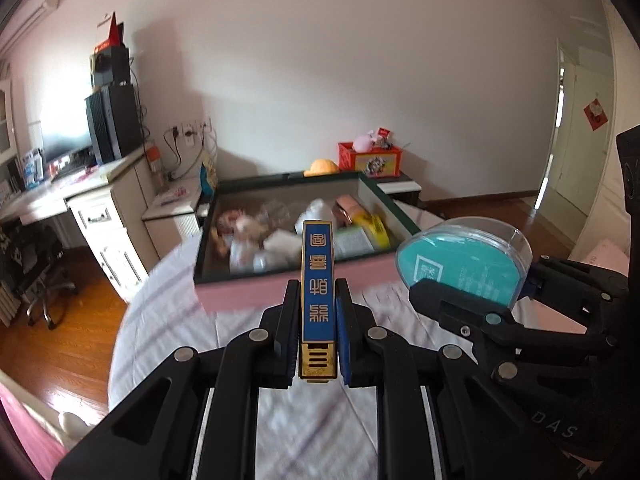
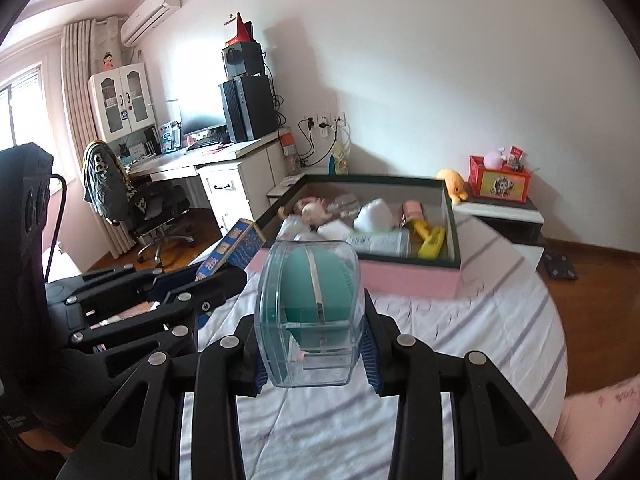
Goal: Organize rigid objects
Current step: 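Carry the blue box in the left tool while the right tool carries the teal container into the box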
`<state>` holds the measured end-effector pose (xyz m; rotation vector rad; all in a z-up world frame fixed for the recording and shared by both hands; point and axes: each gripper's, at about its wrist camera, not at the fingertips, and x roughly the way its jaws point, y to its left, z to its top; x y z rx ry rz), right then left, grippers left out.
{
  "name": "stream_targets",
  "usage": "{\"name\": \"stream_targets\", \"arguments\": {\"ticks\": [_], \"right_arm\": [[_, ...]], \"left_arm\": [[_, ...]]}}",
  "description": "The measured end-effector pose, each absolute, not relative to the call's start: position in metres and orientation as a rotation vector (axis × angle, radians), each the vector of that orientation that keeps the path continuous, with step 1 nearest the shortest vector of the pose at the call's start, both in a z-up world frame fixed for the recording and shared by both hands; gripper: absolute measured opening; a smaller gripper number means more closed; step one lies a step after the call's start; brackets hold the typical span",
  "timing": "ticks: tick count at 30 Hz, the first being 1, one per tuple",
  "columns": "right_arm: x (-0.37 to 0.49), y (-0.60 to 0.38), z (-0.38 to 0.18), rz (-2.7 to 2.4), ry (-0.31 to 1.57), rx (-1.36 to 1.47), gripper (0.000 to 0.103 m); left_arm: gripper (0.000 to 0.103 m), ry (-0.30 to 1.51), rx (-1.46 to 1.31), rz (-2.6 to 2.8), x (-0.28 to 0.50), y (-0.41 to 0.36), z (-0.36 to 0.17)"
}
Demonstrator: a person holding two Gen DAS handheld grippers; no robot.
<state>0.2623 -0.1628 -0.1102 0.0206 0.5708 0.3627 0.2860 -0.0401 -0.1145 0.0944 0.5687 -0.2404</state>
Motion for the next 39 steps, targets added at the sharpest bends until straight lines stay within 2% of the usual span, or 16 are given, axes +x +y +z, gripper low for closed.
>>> {"name": "stream_targets", "arguments": {"ticks": [9,16,25,28,29,31,32,33,34,39], "right_arm": [[0.360,-0.164,-0.099,0.356,0.595,-0.026,0.038],[0.446,-0.163,-0.122,0.310,0.700,-0.066,0.038],[0.516,-0.177,-0.154,0.207,0.818,-0.068,0.038],[0.526,-0.180,-0.158,0.212,0.830,-0.053,0.039],[0.528,-0.180,-0.157,0.204,0.825,-0.051,0.040],[0.531,-0.181,-0.156,0.210,0.830,-0.042,0.045],[0.532,-0.180,-0.156,0.214,0.829,-0.044,0.046],[0.533,-0.179,-0.157,0.218,0.830,-0.042,0.054],[0.531,-0.179,-0.157,0.226,0.832,-0.032,0.062],[0.514,-0.188,-0.149,0.255,0.805,0.010,0.074]], "left_arm": [[0.015,0.612,0.126,-0.230,0.402,-0.043,-0.110],[0.016,0.773,0.102,-0.190,0.493,-0.025,-0.148],[0.016,0.858,0.147,-0.170,0.542,-0.036,-0.183],[0.019,0.860,0.132,-0.170,0.547,-0.038,-0.184],[0.022,0.862,0.132,-0.168,0.549,-0.039,-0.185],[0.042,0.852,0.155,-0.179,0.547,-0.044,-0.186],[0.070,0.850,0.159,-0.175,0.546,-0.045,-0.185],[0.078,0.843,0.165,-0.148,0.543,-0.045,-0.185],[0.080,0.823,0.169,-0.124,0.540,-0.043,-0.182],[0.092,0.770,0.113,-0.122,0.517,-0.027,-0.162]]}}
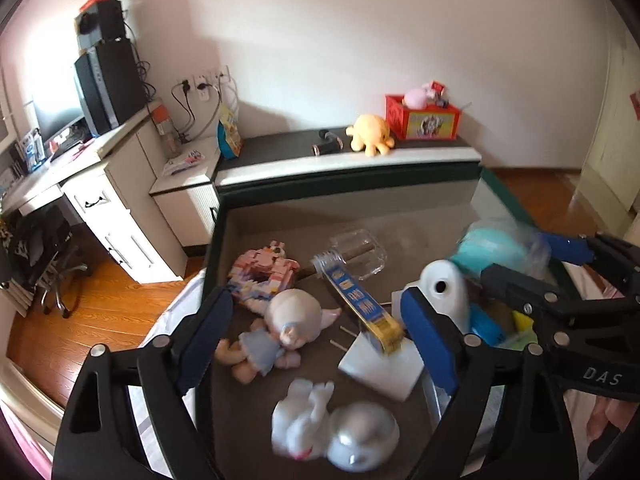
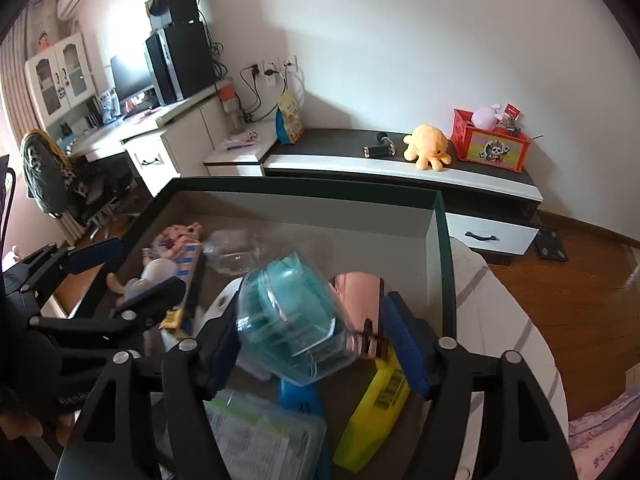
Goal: Organize rigid objects
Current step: 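Open both tools, withdraw them and hold still above the bed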
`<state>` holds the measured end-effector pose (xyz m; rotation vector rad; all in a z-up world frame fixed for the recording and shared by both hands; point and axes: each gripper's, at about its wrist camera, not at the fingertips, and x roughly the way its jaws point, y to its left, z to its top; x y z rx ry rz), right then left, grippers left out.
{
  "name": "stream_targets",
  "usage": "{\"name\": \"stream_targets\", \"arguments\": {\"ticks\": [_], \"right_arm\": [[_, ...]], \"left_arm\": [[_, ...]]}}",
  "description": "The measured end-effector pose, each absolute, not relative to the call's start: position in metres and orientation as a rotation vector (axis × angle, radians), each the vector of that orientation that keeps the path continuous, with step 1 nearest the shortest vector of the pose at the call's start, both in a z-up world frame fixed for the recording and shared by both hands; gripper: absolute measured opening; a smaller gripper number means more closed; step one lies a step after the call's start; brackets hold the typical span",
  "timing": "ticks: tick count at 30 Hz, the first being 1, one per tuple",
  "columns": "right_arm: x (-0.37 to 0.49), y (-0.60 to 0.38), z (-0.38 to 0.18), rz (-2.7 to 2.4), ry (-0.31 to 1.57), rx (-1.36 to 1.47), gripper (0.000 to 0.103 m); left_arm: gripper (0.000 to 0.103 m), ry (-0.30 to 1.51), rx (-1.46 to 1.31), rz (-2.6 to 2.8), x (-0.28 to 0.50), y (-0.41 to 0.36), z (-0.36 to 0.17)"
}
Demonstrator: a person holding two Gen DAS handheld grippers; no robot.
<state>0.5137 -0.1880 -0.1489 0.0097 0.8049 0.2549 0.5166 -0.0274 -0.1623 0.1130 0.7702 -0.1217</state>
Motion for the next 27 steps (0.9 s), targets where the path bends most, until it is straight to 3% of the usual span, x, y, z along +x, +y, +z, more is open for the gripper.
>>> {"name": "stream_targets", "arguments": {"ticks": [1,11,20,24,27], "right_arm": [[0.511,-0.188,-0.146,0.262,0.797,0.017,0.079],[0.422,-0.189,-0.104,0.269,0.675,0.045,0.080],[0.293,-0.184,-0.060,0.254,0.499,0.008,0.087],[0.240,-0.181,-0.050,0.217,0.411,-0.026,0.103],[0.206,-0.178,-0.045,0.199,0.364,-0.038,0.103]], "left_arm": [[0.094,0.758,0.108,-0.113,0.510,-0.024,-0.158],[0.103,0.586,0.083,-0.100,0.396,-0.014,-0.108],[0.103,0.414,0.061,-0.071,0.270,-0.009,-0.069],[0.103,0.373,0.045,-0.059,0.222,-0.009,-0.065],[0.103,0.343,0.054,-0.039,0.195,-0.009,-0.062]]}}
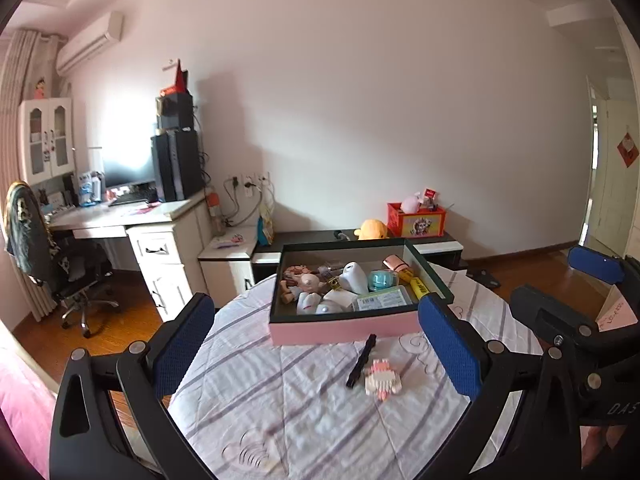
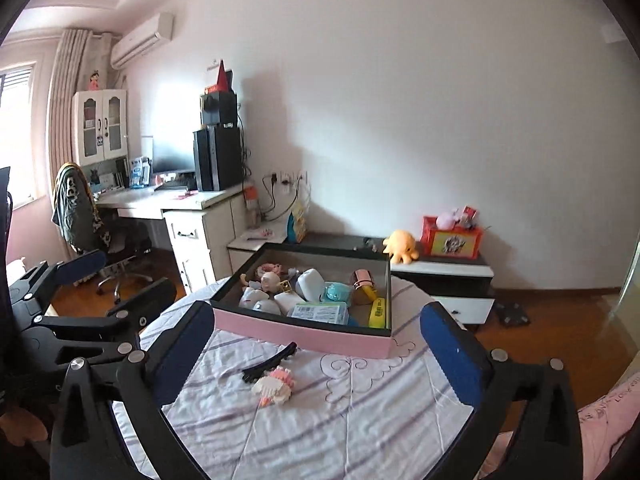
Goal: Organize rigid objects
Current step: 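Open both tools, withdraw them and hold still above the bed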
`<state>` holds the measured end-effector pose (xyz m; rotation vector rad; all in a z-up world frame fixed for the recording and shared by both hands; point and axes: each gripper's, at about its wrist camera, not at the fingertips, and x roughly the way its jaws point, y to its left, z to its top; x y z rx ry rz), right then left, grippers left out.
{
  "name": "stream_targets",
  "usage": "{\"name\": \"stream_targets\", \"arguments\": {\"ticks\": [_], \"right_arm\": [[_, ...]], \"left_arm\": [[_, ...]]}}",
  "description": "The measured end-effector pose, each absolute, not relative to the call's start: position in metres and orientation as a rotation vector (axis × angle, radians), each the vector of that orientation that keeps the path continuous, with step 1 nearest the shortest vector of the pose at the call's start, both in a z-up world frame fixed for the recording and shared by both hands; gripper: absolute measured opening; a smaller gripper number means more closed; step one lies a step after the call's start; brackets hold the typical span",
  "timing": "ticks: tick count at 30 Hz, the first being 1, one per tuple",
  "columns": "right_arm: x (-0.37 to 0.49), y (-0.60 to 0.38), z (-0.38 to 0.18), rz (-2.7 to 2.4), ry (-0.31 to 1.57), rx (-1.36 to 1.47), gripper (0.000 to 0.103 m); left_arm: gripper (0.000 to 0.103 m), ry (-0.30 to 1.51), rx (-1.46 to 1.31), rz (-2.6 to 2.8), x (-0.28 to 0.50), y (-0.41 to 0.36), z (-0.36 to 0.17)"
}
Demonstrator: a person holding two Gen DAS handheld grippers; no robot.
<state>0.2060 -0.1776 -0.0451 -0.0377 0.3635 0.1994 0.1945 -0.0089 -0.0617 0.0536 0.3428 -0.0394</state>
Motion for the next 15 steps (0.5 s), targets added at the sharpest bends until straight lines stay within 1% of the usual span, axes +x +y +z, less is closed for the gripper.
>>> {"name": "stream_targets", "arguments": {"ticks": [10,15], "right_arm": [[0.139,-0.177,-0.035,0.188,0.304,-0.012,0.103],[0.124,-0.178,-0.029,0.180,0.278,-0.006,0.103]], "left_arm": [[0.103,0.226,0.029,-0.024,0.134,-0.009,-0.043],[0.103,0.191,0.043,-0.009,0.125,-0.012,-0.038]]}}
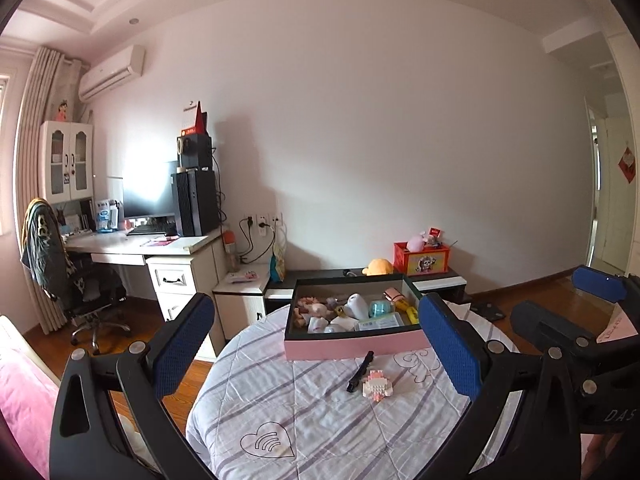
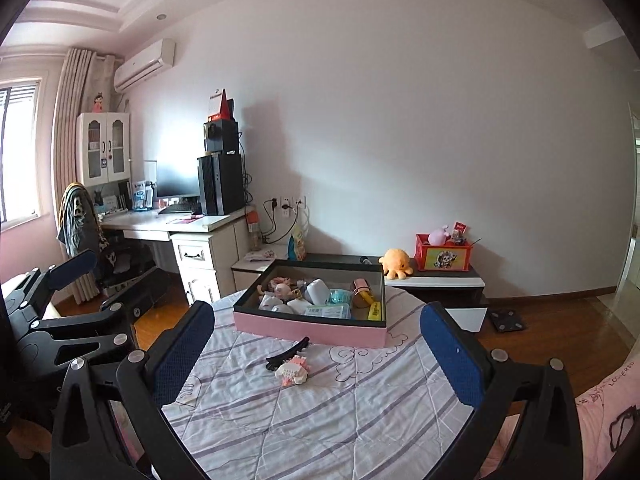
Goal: Organize rigid objects
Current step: 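Open both tools, withdraw them and hold still above the bed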
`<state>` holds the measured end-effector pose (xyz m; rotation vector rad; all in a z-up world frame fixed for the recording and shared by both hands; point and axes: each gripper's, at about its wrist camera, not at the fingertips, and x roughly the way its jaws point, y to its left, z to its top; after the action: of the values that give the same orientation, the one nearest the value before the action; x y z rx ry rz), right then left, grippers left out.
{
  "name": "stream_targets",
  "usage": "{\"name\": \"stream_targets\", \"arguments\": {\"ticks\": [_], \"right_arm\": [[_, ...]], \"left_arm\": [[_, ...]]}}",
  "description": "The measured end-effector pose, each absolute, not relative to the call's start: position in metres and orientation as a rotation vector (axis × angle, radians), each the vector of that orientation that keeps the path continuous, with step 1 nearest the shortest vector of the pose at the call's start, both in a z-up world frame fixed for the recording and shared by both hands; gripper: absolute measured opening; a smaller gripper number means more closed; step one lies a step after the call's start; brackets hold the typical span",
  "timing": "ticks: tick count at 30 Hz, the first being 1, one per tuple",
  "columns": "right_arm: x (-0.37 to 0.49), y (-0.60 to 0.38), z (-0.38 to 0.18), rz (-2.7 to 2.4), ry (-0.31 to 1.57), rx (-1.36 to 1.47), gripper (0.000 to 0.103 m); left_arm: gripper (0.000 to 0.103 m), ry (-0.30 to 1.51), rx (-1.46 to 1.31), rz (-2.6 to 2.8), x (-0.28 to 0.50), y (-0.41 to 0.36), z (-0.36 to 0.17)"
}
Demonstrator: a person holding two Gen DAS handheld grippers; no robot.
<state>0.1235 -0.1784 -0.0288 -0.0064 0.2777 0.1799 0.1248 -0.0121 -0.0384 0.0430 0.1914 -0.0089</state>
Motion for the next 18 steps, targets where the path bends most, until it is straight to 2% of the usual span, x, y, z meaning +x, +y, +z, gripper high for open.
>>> {"name": "stream_targets", "arguments": {"ticks": [18], "right_arm": [[0.1210,-0.1775,-0.0334,0.176,0.295,-0.001,0.103]], "left_arm": [[0.103,0.206,0.052,-0.003,0.1276,-0.0135,-0.0406]]}}
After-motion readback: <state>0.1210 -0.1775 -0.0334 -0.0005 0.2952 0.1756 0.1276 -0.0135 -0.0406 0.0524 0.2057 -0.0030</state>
